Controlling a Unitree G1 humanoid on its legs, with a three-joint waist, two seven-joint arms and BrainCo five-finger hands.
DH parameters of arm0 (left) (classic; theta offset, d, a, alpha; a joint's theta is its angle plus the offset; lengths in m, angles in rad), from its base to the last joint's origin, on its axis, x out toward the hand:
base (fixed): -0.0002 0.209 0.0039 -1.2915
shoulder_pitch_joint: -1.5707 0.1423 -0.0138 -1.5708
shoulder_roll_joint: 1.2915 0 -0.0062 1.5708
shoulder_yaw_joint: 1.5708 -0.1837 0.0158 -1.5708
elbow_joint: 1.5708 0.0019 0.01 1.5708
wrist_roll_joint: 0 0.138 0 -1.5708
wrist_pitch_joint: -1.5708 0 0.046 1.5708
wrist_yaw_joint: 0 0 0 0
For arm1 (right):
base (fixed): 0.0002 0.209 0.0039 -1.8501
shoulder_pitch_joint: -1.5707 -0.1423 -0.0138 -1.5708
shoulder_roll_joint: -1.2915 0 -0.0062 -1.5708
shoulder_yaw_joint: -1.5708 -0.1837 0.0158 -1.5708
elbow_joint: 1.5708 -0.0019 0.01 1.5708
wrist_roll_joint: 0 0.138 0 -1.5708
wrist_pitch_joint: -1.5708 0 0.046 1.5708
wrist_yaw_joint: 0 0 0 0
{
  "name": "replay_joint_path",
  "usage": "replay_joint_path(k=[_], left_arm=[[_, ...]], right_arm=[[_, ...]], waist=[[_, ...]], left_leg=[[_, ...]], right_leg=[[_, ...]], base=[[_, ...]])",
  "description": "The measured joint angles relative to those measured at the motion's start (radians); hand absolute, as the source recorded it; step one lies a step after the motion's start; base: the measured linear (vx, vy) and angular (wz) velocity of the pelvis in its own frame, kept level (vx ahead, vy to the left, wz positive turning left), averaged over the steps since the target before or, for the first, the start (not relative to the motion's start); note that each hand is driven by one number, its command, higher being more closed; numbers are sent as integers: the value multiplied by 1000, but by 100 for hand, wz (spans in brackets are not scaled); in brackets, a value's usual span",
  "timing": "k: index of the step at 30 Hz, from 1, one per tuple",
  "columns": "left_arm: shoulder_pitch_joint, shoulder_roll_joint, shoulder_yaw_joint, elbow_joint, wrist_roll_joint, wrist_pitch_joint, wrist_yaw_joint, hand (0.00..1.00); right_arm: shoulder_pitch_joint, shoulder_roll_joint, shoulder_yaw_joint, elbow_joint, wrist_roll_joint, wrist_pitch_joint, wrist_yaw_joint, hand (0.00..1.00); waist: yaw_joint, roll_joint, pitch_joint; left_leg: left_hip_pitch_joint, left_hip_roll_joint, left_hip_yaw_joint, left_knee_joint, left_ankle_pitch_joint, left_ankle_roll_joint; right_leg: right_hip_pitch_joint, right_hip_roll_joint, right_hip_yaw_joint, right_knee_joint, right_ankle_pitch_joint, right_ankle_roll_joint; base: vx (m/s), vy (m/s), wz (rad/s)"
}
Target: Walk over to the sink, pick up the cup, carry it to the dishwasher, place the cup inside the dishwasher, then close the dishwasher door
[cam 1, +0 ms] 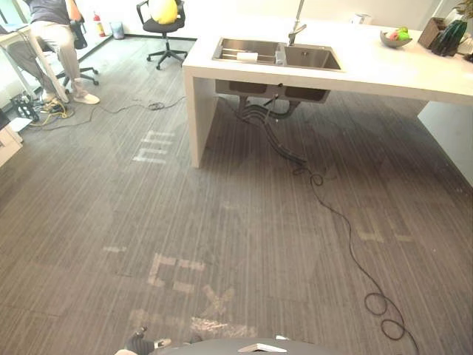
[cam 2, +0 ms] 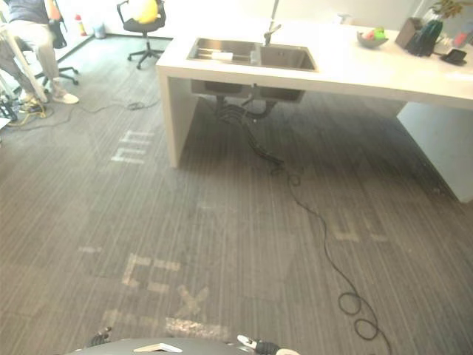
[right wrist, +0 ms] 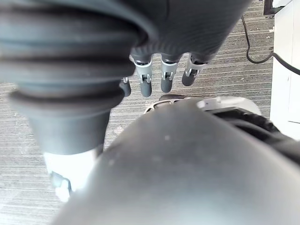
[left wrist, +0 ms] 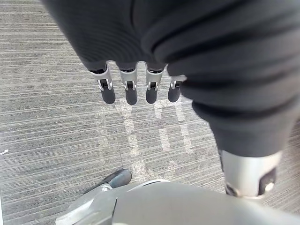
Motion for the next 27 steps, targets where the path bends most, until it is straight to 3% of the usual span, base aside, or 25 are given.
replay_joint_path(k=[27], left_arm=[[-7,3,0,1,7,2,-27,0]], right_arm=[[-2,0,0,-1,0,13,-2,0]], waist=[[1,0,0]], left_leg=[[1,0,3,0,-3,-4]], right_leg=[[0,0,4,0,1,-1]], base=[[0,0,0]])
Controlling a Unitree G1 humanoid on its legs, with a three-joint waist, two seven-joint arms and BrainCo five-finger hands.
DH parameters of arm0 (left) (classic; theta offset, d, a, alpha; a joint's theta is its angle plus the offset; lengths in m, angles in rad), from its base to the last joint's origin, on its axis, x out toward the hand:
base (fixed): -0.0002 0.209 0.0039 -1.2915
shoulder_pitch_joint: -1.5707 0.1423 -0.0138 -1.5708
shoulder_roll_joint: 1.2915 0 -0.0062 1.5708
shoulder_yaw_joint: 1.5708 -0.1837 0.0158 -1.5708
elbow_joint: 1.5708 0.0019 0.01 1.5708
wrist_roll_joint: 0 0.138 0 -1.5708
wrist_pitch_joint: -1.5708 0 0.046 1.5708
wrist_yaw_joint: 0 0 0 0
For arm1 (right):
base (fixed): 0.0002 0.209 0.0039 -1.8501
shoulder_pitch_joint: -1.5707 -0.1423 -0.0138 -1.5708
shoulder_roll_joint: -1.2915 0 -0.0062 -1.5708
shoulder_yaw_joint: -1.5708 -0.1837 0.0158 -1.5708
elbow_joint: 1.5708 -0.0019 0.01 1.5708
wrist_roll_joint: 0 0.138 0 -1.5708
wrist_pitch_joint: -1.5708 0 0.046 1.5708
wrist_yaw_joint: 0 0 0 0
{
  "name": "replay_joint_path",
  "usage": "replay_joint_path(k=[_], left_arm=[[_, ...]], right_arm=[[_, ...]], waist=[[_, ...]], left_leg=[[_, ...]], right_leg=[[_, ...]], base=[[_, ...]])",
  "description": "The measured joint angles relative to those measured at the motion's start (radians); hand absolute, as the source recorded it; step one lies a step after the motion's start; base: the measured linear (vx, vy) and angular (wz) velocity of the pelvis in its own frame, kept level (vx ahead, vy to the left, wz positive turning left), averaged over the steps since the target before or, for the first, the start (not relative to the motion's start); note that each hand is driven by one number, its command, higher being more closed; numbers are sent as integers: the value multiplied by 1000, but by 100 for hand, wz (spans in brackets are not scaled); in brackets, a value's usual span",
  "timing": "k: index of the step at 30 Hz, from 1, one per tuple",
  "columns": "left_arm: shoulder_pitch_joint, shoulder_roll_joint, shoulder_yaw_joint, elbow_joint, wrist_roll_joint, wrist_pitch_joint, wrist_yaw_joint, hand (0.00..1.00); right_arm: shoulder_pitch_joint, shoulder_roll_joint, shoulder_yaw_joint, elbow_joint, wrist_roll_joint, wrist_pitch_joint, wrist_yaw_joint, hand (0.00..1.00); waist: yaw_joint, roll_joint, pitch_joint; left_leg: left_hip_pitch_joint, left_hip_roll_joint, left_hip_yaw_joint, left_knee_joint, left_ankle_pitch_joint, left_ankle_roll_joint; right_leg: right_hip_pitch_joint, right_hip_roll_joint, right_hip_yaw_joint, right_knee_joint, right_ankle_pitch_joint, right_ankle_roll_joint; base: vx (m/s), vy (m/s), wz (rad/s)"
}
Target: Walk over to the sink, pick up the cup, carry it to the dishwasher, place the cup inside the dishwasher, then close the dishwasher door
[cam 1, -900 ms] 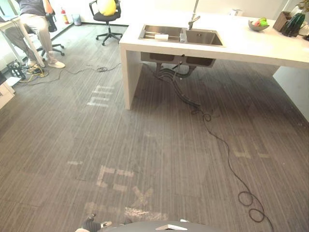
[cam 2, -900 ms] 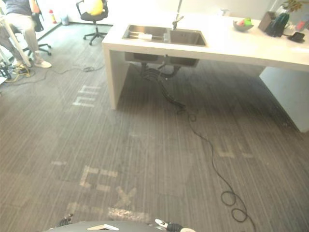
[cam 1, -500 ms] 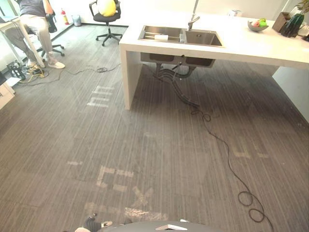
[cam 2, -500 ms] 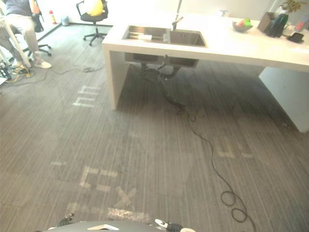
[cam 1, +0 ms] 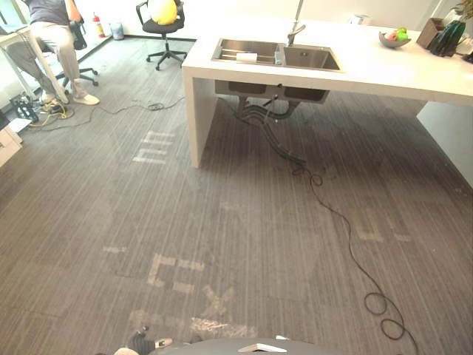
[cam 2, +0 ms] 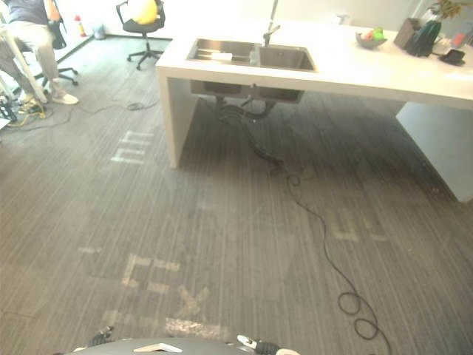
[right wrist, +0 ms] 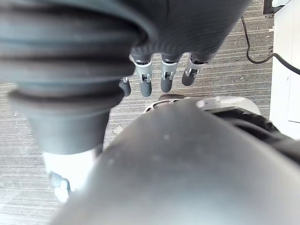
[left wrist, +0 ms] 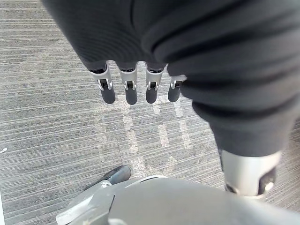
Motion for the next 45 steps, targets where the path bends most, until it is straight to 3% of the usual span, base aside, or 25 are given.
replay_joint_path(k=[19,25,28,30,32,33,34,37,40,43,45], left_arm=[[-4,0,-1,0,10,9,-2,0],[-10,0,-1,1,11,31,-18,0],[-10,-2,-2,-1,10,41,-20,0],[-10,4,-2,-1,-2,43,-31,0],[-11,4,-3,-3,-53,54,-36,0],[-13,6,1,-8,-89,72,-39,0],[-12,7,3,-8,-103,80,-39,0],[-20,2,25,-7,-97,97,-40,0],[-31,-8,62,-8,-67,95,-38,0],[-53,-11,94,-14,-66,99,-35,0],[-37,-19,117,-48,-36,109,-20,0]], right_arm=[[-4,0,-12,0,1,28,-1,0],[-4,2,-22,-1,12,37,-29,0],[-2,6,-60,-8,12,35,-29,0],[-4,12,-61,-21,12,27,-29,0],[-8,10,-66,-48,13,12,-26,0],[-9,18,-87,-46,13,6,-25,0],[-7,20,-90,-46,13,5,-25,0],[-3,27,-131,-45,27,-6,-27,0],[18,38,-169,-49,100,-20,-50,0],[73,55,-180,-64,87,-20,-51,0],[126,81,-222,-63,79,-10,-48,0]], waist=[[0,0,0],[-2,1,1],[-5,3,6],[-10,-6,21],[-16,0,51],[-24,-3,56],[-24,-4,57],[-30,0,64],[-48,4,90],[-52,-3,119],[-52,-5,117]], left_leg=[[1,0,4,0,0,3],[8,-4,8,0,0,4],[19,-6,22,0,-20,13],[34,-20,26,0,-36,33],[67,-16,27,1,-45,45],[85,-12,27,1,-50,50],[93,-8,27,1,-56,51],[99,26,22,2,-80,48],[93,62,17,19,-113,21],[73,74,-31,191,-248,-13],[99,89,-64,256,-337,-49]], right_leg=[[-1,1,6,6,0,0],[-1,-2,22,15,-2,3],[-68,-26,33,184,-87,13],[-133,-61,52,359,-148,43],[-210,-82,53,549,-151,41],[-245,-93,50,626,-175,23],[-252,-93,47,629,-191,23],[-339,-85,15,545,-191,19],[-417,-74,35,373,-75,46],[-422,-93,96,365,-39,39],[-391,-91,114,424,-77,-7]], base=[[0,0,0],[1,6,-2],[-22,41,-13],[-31,47,-16],[-28,68,-9],[-70,64,-2],[-111,37,1],[-169,17,1],[-152,-7,5],[173,-143,36],[547,-336,51]])
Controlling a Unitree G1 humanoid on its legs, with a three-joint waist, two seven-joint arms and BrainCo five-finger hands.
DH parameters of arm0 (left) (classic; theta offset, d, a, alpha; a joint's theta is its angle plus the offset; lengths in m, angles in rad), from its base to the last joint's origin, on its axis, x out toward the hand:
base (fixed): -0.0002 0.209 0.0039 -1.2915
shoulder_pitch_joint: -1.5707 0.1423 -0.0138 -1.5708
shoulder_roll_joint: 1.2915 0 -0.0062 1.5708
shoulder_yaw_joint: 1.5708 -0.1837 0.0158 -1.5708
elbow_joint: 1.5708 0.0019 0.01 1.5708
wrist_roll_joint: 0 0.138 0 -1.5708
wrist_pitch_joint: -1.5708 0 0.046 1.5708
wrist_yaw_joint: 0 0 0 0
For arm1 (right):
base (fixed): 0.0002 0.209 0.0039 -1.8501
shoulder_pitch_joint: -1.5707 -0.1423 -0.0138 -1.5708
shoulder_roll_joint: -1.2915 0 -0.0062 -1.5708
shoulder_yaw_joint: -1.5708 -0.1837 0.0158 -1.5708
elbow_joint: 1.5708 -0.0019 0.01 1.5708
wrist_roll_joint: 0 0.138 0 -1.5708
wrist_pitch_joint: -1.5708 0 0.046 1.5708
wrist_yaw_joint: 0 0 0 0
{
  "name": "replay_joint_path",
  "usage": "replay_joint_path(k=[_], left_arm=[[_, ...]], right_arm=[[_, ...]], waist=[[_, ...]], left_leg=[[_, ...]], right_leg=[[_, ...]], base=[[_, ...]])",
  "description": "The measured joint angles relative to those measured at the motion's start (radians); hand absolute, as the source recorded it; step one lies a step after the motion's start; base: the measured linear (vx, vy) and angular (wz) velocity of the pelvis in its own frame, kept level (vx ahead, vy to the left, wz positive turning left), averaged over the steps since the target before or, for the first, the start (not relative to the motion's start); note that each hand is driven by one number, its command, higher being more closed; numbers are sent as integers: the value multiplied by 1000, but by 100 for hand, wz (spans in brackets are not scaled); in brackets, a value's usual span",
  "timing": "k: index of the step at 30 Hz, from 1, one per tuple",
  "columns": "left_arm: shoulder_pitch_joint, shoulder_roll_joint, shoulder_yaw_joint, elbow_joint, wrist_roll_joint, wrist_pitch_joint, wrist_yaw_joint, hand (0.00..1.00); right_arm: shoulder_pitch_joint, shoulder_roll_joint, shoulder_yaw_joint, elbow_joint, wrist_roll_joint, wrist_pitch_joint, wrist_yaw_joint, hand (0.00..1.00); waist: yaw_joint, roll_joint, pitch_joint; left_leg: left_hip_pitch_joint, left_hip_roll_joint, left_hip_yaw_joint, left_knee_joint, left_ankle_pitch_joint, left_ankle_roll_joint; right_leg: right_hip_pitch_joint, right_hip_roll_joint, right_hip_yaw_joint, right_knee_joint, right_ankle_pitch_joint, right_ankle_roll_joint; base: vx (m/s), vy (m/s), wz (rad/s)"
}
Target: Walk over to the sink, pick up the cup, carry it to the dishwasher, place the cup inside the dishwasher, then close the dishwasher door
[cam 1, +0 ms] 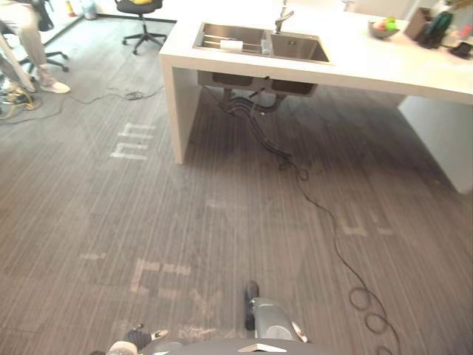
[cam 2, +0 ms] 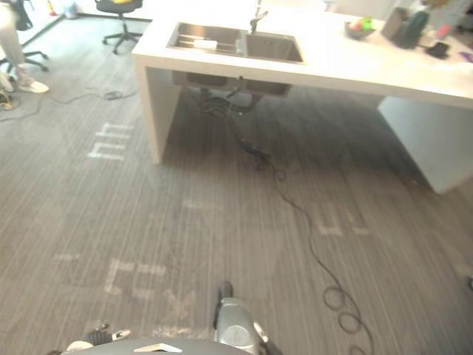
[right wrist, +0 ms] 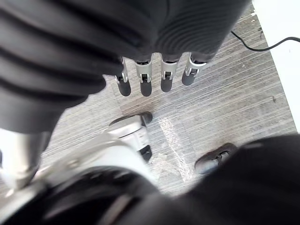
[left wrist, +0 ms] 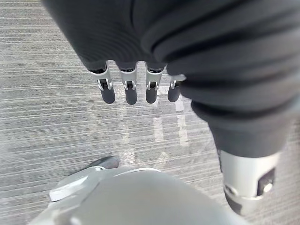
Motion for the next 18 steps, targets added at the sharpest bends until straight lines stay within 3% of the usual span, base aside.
replay_joint_path(k=[1,3,5,6,8,10,12,13,14,15,16,17,18], left_arm=[[3,-9,10,-1,6,1,7,0],[29,-45,18,-2,22,1,13,0],[30,-50,38,-13,37,-1,16,0],[30,-55,47,-17,37,-1,18,0],[31,-67,73,-43,35,-25,22,0],[29,-67,81,-69,36,-40,27,0],[23,-73,93,-107,21,-76,48,0],[19,-73,93,-110,5,-81,52,0],[16,-72,94,-111,-32,-83,55,0],[29,-82,95,-107,-74,-92,55,0],[41,-92,96,-106,-87,-101,55,0],[47,-100,103,-97,-106,-114,55,0],[47,-93,119,-97,-124,-124,61,0]], right_arm=[[4,1,-8,2,-2,2,5,0],[10,-42,-16,21,-40,10,24,0],[-1,-55,-14,23,-58,10,21,0],[0,-60,-13,24,-60,12,15,0],[5,-81,11,56,-60,11,-12,0],[4,-86,17,64,-59,21,-39,0],[-14,-109,27,63,-55,41,-69,0],[-15,-114,26,62,-49,42,-71,0],[-19,-115,25,47,-23,40,-66,0],[-40,-111,19,19,-17,39,-65,0],[-44,-115,19,14,-17,36,-61,0],[-49,-112,19,14,-18,30,-58,0],[-83,-76,25,16,-24,24,-60,0]], waist=[[-3,10,1],[-17,71,-26],[-12,81,-21],[-13,85,-16],[7,96,5],[10,91,8],[43,81,36],[54,76,43],[66,69,47],[75,79,41],[81,93,37],[91,96,32],[97,75,30]], left_leg=[[14,15,-4,2,-18,-13],[10,87,-28,94,-27,-42],[-101,128,-44,396,53,-94],[-136,145,-46,497,95,-101],[-250,202,-6,849,76,-90],[-339,192,23,918,42,-76],[-467,138,108,831,-28,-23],[-488,121,131,762,-28,-13],[-518,81,160,567,10,6],[-516,51,141,238,159,7],[-516,51,114,117,238,18],[-506,43,102,113,340,30],[-519,14,91,151,388,61]], right_leg=[[4,11,7,22,27,11],[24,74,-38,66,-46,-15],[110,109,-60,27,-86,-44],[151,125,-62,-3,-92,-52],[332,180,-61,-122,-107,-80],[418,188,-57,-184,-110,-85],[508,160,-26,-232,-111,-86],[523,146,-22,-232,-111,-85],[550,120,-19,-231,-117,-75],[575,111,-4,-235,-147,-59],[592,125,10,-243,-176,-55],[615,115,32,-253,-216,-51],[631,89,65,-266,-244,-47]], base=[[633,-339,38],[682,-313,22],[559,-297,5],[417,-190,4],[363,-99,-6],[107,22,-11],[171,94,-42],[369,88,-55],[132,85,-66],[2,84,-73],[-76,94,-73],[126,185,-56],[335,216,-24]])
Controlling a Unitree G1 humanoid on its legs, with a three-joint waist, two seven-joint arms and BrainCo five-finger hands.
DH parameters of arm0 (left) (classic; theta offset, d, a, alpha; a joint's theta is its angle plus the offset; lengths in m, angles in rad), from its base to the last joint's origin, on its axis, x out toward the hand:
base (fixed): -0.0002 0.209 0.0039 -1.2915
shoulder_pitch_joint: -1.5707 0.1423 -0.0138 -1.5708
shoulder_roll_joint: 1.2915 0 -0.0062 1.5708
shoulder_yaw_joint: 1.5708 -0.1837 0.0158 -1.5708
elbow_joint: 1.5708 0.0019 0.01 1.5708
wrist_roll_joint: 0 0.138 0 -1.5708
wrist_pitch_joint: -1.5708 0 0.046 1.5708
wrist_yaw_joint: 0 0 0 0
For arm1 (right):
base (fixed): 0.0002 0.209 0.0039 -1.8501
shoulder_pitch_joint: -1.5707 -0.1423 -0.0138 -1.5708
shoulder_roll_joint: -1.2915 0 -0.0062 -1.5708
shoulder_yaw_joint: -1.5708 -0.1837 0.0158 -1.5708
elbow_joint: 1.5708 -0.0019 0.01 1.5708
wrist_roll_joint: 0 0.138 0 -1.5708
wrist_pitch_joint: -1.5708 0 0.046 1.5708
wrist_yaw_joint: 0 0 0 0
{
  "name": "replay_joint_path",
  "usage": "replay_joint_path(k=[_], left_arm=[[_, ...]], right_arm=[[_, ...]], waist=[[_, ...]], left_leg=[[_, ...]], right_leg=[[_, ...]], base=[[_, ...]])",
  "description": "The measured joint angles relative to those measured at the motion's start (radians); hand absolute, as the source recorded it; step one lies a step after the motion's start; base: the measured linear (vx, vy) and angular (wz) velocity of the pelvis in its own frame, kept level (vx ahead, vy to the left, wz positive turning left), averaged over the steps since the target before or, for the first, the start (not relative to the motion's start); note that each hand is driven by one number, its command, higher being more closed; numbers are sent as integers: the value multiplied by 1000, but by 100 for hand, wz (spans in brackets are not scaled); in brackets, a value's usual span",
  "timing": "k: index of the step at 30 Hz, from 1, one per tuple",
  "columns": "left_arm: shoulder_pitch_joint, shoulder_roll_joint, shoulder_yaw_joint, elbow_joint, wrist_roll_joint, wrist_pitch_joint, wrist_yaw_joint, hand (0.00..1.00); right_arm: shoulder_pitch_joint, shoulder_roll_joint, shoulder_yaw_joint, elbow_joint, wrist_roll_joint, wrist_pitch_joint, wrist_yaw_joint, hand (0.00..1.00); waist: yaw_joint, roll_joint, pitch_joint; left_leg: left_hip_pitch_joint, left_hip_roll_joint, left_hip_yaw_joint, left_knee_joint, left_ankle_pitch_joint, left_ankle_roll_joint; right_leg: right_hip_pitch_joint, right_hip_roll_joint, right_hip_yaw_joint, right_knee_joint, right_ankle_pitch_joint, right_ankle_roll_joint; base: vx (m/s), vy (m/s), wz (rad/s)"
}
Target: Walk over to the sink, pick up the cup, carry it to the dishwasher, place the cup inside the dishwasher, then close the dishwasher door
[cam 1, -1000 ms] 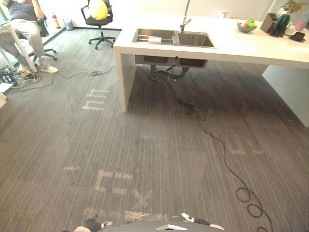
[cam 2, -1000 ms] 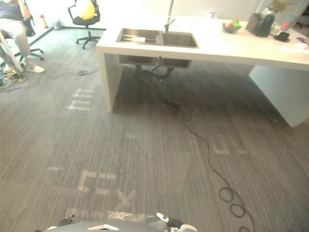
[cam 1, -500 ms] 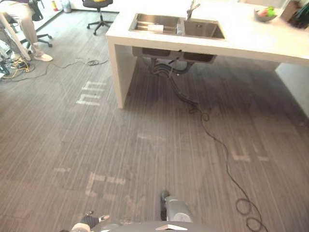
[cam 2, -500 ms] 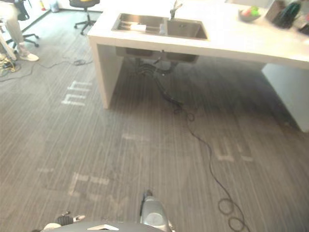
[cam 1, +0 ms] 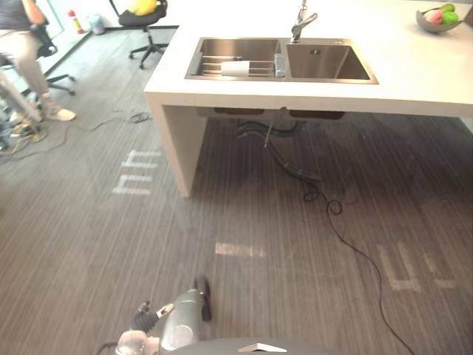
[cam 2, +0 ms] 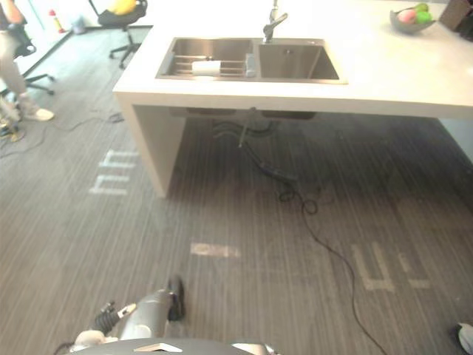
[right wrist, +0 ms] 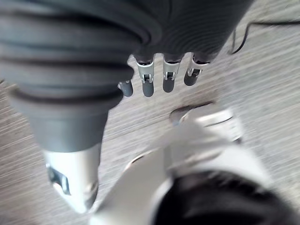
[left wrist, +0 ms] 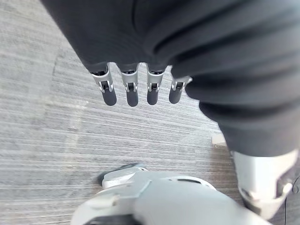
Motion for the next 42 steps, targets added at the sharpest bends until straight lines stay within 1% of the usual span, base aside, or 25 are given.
replay_joint_path(k=[1,3,6,7,9,10,12,13,14,16,17,18,20,22,23,24,27,29,31,32,34,36,37,39,42], left_arm=[[-6,10,4,0,-3,-18,11,0],[-21,12,1,26,-5,-48,35,0],[-3,17,-11,49,-9,-91,97,0],[9,31,-31,48,-9,-116,121,0],[9,52,-68,37,-9,-152,156,0],[7,61,-87,4,-8,-177,195,0],[-14,61,-111,-87,-9,-201,261,0],[-44,59,-135,-166,-8,-205,310,0],[-86,61,-164,-248,-8,-204,351,0],[-137,57,-194,-365,-8,-193,390,0],[-165,42,-209,-508,-7,-186,419,0],[-167,37,-210,-579,-7,-179,425,0],[-163,33,-218,-834,18,-171,443,0],[-148,39,-228,-1017,90,-167,472,0],[-136,47,-244,-1108,171,-172,497,0],[-125,28,-263,-1149,256,-182,528,0],[-109,35,-305,-1262,407,-191,563,0],[-115,35,-302,-1355,433,-210,555,0],[-124,41,-273,-1391,462,-264,534,0],[-124,45,-263,-1396,465,-274,521,0],[-131,68,-264,-1420,465,-300,445,0],[-148,73,-300,-1430,465,-311,376,0],[-162,74,-342,-1432,463,-313,324,0],[-184,106,-403,-1437,462,-311,236,0],[-224,137,-499,-1433,448,-306,120,0]], right_arm=[[-16,9,7,-9,5,-3,22,0],[-34,16,0,3,-1,-3,29,0],[-26,29,0,3,-7,-1,29,0],[-19,34,1,5,-5,0,29,0],[-18,43,2,7,17,5,29,0],[-14,49,-1,6,40,7,33,0],[-13,54,-2,1,46,-10,40,0],[-14,56,0,1,45,-18,47,0],[-10,56,0,3,47,-29,48,0],[-5,55,0,5,57,-34,49,0],[12,52,0,5,67,-36,50,0],[24,52,0,5,67,-35,50,0],[69,52,0,4,64,-30,67,0],[101,55,4,3,26,-15,78,0],[123,69,21,3,-3,-5,88,0],[128,35,31,4,-25,4,107,0],[112,-4,41,3,-54,60,129,0],[107,-14,44,2,-54,105,145,0],[96,-22,62,10,-54,132,144,0],[98,-26,67,17,-52,140,143,0],[66,-52,83,45,-52,149,141,0],[62,-63,97,44,-47,149,146,0],[59,-70,99,45,-43,149,144,0],[50,-47,97,44,-34,152,144,0],[29,-33,77,44,-34,153,144,0]], waist=[[-2,-27,-7],[1,-33,-5],[5,-55,-13],[5,-67,-35],[1,-90,-44],[-8,-102,-43],[-15,-113,-38],[-24,-119,-40],[-38,-119,-40],[-63,-112,-40],[-79,-96,-37],[-82,-90,-40],[-74,-70,-49],[-61,-57,-62],[-62,-68,-77],[-55,-24,-90],[-54,18,-109],[-49,23,-104],[-25,19,-93],[-19,10,-92],[-1,33,-107],[-8,45,-113],[-12,56,-118],[-19,22,-126],[-10,1,-124]], left_leg=[[-31,-19,1,38,-37,5],[-22,-48,-7,27,-48,21],[97,-100,-1,-53,-58,37],[127,-120,1,-62,-88,47],[188,-150,8,-87,-119,62],[253,-165,1,-133,-125,66],[340,-176,-2,-206,-125,67],[385,-175,-6,-245,-128,67],[411,-169,-17,-261,-137,69],[430,-159,-41,-261,-157,63],[449,-141,-60,-256,-181,48],[453,-133,-61,-247,-196,40],[469,-107,-66,-199,-266,12],[490,-85,-74,-152,-332,-19],[515,-78,-91,-133,-374,-56],[538,-25,-90,-118,-404,-81],[507,41,-96,12,-364,-135],[368,87,-114,351,-300,-160],[267,126,-64,543,-372,-135],[252,127,-52,529,-386,-128],[196,113,-15,278,-385,-110],[195,86,-17,30,-263,-103],[203,75,-37,-72,-132,-102],[252,29,-30,-169,-98,-91],[287,0,2,-266,-60,-79]], right_leg=[[-15,-13,29,15,15,-4],[-44,-25,52,80,55,-5],[-62,-65,104,246,125,35],[-104,-75,124,373,153,74],[-203,-103,141,607,266,197],[-265,-110,143,743,414,208],[-406,-148,77,982,350,115],[-495,-158,14,1048,267,61],[-571,-155,-37,1031,196,41],[-641,-154,-94,888,135,45],[-659,-139,-130,635,133,45],[-653,-133,-138,521,148,41],[-641,-116,-141,232,238,32],[-630,-104,-127,166,317,30],[-595,-106,-134,148,385,5],[-581,-71,-162,185,393,1],[-534,-9,-183,174,307,-34],[-420,34,-191,72,295,-53],[-302,51,-187,-3,284,-73],[-281,50,-183,-20,283,-73],[-241,42,-159,-68,280,-61],[-234,32,-155,-70,267,-34],[-227,40,-149,-64,249,-5],[-238,-6,-147,-43,225,28],[-263,-36,-117,-39,223,29]], base=[[337,209,6],[360,193,42],[337,189,16],[348,183,7],[292,145,1],[205,66,-5],[194,36,-10],[218,47,-1],[215,41,11],[56,27,36],[-153,49,44],[-230,60,40],[42,-13,13],[363,-138,8],[580,-253,21],[587,-252,23],[534,-264,3],[315,-230,1],[1,-141,-13],[-268,-127,-38],[-465,-88,-44],[-245,30,-12],[175,122,1],[259,137,0],[118,99,-17]])
